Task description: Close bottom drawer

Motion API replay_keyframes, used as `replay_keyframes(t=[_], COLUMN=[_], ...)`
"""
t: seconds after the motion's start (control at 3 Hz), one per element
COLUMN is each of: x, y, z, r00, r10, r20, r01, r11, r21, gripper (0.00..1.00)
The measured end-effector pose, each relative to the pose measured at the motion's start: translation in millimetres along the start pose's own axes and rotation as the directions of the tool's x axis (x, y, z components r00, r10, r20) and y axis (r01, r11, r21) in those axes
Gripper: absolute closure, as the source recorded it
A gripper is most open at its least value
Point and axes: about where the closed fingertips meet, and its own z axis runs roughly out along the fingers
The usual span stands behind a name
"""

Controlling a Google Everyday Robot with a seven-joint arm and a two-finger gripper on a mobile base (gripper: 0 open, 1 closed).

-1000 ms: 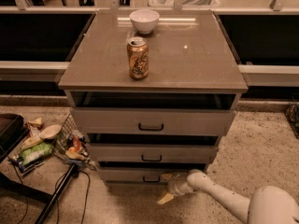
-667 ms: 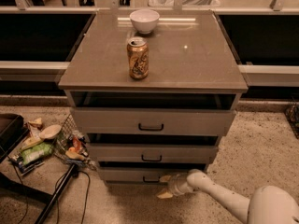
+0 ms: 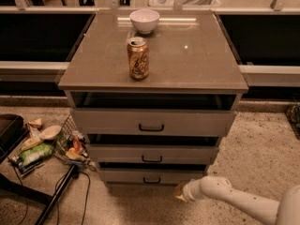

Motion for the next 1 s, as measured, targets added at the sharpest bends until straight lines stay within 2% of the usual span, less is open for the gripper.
replay_keyframes(t=[0.33,0.67,1.0], x=[17,8,-12], y=[2,30,71], z=[-75,-173,-243], r00=[0.994,0.97,0.954], r10=[-0.029,-0.072,-0.052], r20=[-0.11,-0.231,-0.296], r01=[0.035,0.095,0.093], r11=[0.9981,0.9914,0.9874], r21=[0.051,0.091,0.128], gripper=[1.0,1.0,1.0])
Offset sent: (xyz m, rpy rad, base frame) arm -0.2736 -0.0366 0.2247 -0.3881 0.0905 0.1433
